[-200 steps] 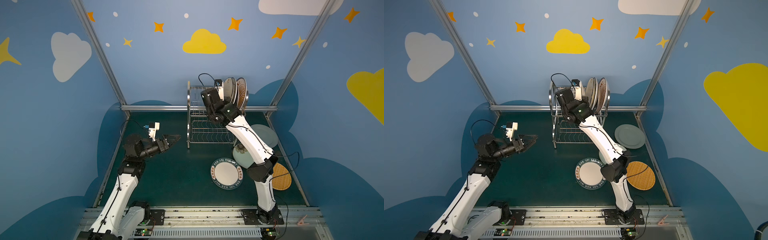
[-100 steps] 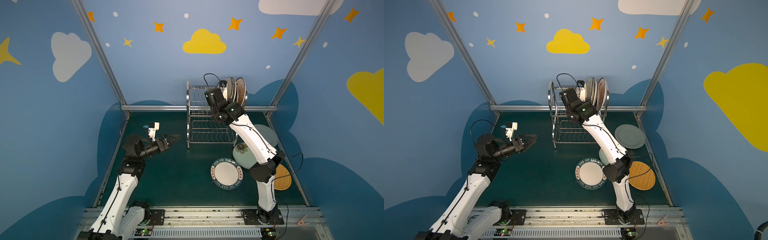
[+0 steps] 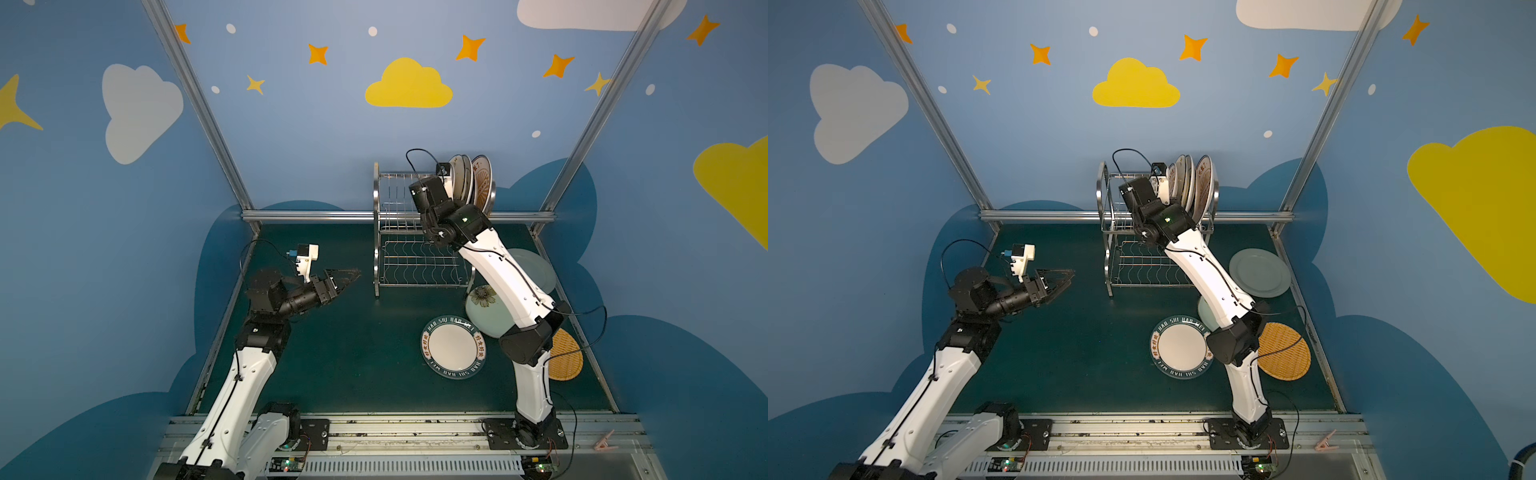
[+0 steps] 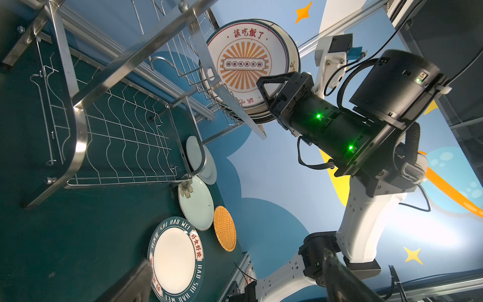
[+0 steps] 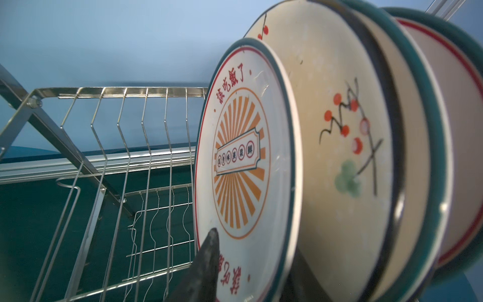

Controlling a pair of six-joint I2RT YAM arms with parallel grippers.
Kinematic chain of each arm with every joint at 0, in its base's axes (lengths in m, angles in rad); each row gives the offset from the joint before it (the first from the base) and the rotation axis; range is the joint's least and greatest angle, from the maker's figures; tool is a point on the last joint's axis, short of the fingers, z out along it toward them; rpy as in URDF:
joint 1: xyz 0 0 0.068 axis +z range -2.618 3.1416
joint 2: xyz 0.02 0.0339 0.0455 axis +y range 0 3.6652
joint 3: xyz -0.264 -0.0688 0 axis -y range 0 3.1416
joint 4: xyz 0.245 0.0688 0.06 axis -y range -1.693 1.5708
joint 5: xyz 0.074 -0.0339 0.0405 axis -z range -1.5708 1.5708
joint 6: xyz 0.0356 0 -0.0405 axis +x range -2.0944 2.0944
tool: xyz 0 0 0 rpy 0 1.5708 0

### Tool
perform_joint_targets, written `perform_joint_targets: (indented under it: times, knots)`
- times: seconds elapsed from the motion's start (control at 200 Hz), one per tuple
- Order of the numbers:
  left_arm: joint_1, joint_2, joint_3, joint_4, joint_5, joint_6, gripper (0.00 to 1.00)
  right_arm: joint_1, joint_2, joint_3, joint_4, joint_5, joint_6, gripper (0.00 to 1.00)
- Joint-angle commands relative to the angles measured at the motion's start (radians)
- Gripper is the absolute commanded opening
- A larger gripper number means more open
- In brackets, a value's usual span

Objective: Load plates into a dish rack
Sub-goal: Place the plate on the dish rack.

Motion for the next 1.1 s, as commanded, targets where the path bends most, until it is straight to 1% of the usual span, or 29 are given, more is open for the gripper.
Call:
perform_joint_targets:
  times: [0.0,0.085,0.125,0.305,0.34,0.411,0.451,0.651,0.741,0.771,0.841,0.991,1.091]
  knots:
    - [0.004,0.0,0.003,0.017,0.01,0.0,1.0,0.004,-0.054,-0.006,0.017,-0.008,-0.022,0.41]
    - [0.003,0.0,0.003,0.017,0.01,0.0,1.0,0.004,-0.053,-0.007,0.024,-0.01,-0.033,0.42]
    - [0.003,0.0,0.002,0.016,0.01,0.001,1.0,0.004,-0.053,-0.007,0.026,-0.012,-0.035,0.45]
    - [0.004,-0.002,0.003,0.016,0.01,0.001,1.0,-0.001,-0.049,-0.006,0.032,-0.041,-0.066,0.46]
    - [0.004,-0.001,0.003,0.017,0.01,0.001,1.0,-0.002,-0.049,-0.007,0.034,-0.047,-0.073,0.5]
    - [0.004,-0.002,0.003,0.017,0.011,0.001,1.0,-0.003,-0.047,-0.008,0.037,-0.058,-0.094,0.51]
    - [0.004,-0.002,0.003,0.017,0.012,0.001,1.0,-0.004,-0.048,-0.01,0.038,-0.06,-0.104,0.55]
    - [0.004,-0.002,0.002,0.017,0.011,0.001,1.0,-0.005,-0.061,-0.041,0.063,-0.093,-0.144,0.58]
    - [0.004,-0.005,0.002,0.016,0.009,0.002,1.0,-0.007,-0.07,-0.057,0.071,-0.09,-0.15,0.63]
    - [0.003,-0.003,0.002,0.015,0.01,0.002,1.0,-0.007,-0.072,-0.06,0.072,-0.09,-0.152,0.67]
    - [0.004,-0.002,0.002,0.015,0.01,0.002,1.0,-0.007,-0.077,-0.062,0.072,-0.09,-0.159,0.72]
    - [0.005,-0.003,0.003,0.014,0.01,0.003,1.0,-0.005,-0.097,-0.063,0.076,-0.12,-0.174,0.79]
    - [0.005,-0.005,0.003,0.011,0.009,0.004,1.0,-0.004,-0.112,-0.063,0.075,-0.133,-0.177,0.82]
